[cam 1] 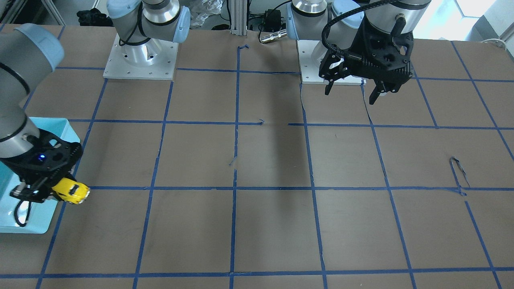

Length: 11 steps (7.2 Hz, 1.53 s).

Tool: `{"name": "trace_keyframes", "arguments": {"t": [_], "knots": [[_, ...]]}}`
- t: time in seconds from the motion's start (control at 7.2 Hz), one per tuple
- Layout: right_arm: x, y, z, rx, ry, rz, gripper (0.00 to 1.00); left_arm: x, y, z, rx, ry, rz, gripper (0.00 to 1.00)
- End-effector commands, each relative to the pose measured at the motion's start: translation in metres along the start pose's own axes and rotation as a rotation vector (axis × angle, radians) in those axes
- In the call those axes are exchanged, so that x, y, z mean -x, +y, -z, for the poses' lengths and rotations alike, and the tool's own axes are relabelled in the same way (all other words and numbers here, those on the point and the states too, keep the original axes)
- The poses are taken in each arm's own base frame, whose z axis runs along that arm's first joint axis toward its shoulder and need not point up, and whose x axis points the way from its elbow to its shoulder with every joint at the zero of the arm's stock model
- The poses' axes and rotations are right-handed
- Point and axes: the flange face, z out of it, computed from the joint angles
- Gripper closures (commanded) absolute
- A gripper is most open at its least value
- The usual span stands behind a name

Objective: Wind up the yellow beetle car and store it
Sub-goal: 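Carry the car with the right gripper over the light-blue bin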

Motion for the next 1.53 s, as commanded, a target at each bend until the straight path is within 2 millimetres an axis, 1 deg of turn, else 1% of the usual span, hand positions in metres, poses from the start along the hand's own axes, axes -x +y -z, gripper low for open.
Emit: {"name": "trace_keyframes", "arguments": {"t": [0.0, 0.14, 0.28, 0.42, 0.56, 0.69, 0.83, 1.11, 1.25, 1.39], "knots": [[-0.011, 0.096, -0.005, 0.014, -0.043, -0.002, 1.00, 0.001, 0.002, 0.004, -0.005, -0.004, 0.002, 0.00], [-0.014, 0.132, -0.011, 0.003, -0.065, 0.020, 1.00, 0.000, 0.002, 0.003, -0.004, -0.004, -0.001, 0.00], [-0.014, 0.148, -0.019, 0.005, -0.072, 0.101, 1.00, 0.001, 0.002, 0.006, -0.010, -0.003, 0.000, 0.00], [-0.011, 0.156, -0.028, 0.006, -0.090, 0.144, 1.00, -0.001, 0.002, 0.011, -0.022, 0.000, -0.003, 0.00], [-0.006, 0.171, -0.043, -0.002, -0.119, 0.126, 1.00, -0.002, 0.004, 0.013, -0.026, 0.002, -0.005, 0.00], [0.000, 0.194, -0.072, -0.028, -0.164, 0.083, 1.00, -0.003, 0.004, 0.013, -0.026, 0.005, -0.007, 0.00], [0.001, 0.207, -0.098, -0.043, -0.203, 0.069, 1.00, -0.003, 0.005, 0.013, -0.025, 0.001, -0.008, 0.00], [0.002, 0.224, -0.119, -0.048, -0.232, 0.074, 1.00, -0.002, 0.005, 0.013, -0.023, -0.001, -0.006, 0.00], [0.001, 0.230, -0.130, -0.047, -0.240, 0.068, 1.00, -0.002, 0.005, 0.013, -0.023, -0.002, -0.006, 0.00], [0.000, 0.231, -0.139, -0.051, -0.248, 0.066, 1.00, -0.002, 0.005, 0.013, -0.023, -0.002, -0.006, 0.00]]}}
